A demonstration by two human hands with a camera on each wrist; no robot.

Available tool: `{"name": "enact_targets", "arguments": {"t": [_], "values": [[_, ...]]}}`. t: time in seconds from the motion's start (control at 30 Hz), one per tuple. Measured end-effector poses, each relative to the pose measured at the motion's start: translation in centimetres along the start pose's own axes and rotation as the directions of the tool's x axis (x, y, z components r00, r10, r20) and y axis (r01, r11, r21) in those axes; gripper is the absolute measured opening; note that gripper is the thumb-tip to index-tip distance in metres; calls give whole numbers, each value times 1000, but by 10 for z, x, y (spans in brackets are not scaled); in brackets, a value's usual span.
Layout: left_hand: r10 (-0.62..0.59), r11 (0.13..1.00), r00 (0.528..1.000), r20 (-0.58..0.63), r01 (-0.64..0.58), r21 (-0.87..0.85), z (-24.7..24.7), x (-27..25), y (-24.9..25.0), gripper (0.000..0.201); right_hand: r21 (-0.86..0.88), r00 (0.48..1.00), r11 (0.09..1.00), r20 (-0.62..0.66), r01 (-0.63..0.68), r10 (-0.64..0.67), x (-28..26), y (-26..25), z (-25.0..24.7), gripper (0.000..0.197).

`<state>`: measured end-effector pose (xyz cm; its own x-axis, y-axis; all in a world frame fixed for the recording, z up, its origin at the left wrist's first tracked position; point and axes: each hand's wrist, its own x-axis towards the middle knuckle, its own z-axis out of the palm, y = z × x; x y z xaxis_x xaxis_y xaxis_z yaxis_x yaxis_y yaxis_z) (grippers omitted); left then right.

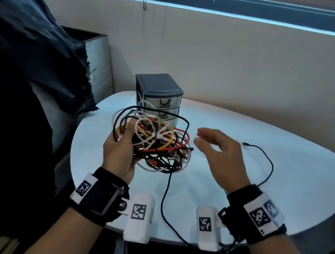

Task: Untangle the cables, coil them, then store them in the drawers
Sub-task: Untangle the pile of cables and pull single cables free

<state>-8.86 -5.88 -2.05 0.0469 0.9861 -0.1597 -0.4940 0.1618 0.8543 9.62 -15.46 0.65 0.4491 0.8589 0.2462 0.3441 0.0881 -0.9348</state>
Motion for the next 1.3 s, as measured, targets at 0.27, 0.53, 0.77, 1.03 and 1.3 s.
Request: {"name": "enact_targets", "arguments": {"t": [0.27, 0.53, 0.77, 1.03, 1.3], "values": [[466, 642, 863, 195, -482, 597, 18, -8, 10, 29, -162, 998, 985, -5, -59, 59, 42, -3, -36, 19], [446, 475, 849, 284, -493, 729, 20, 2, 9, 29, 196, 870, 901, -245, -387, 427, 43, -42, -60, 72], [375, 453, 868, 324, -477, 753, 13, 1, 0, 33, 392, 844, 761, 83, -516, 530, 38, -27, -74, 82], [443, 404, 870, 219, -411, 817, 1, 18, 12, 31, -731, 832, 629, -155, 266, -532, 44, -48, -113, 79], [213, 558, 973, 93, -200, 805, -12, 34, 16, 40, -590, 990, 804, -64, 65, -127, 56, -38, -122, 112]]}}
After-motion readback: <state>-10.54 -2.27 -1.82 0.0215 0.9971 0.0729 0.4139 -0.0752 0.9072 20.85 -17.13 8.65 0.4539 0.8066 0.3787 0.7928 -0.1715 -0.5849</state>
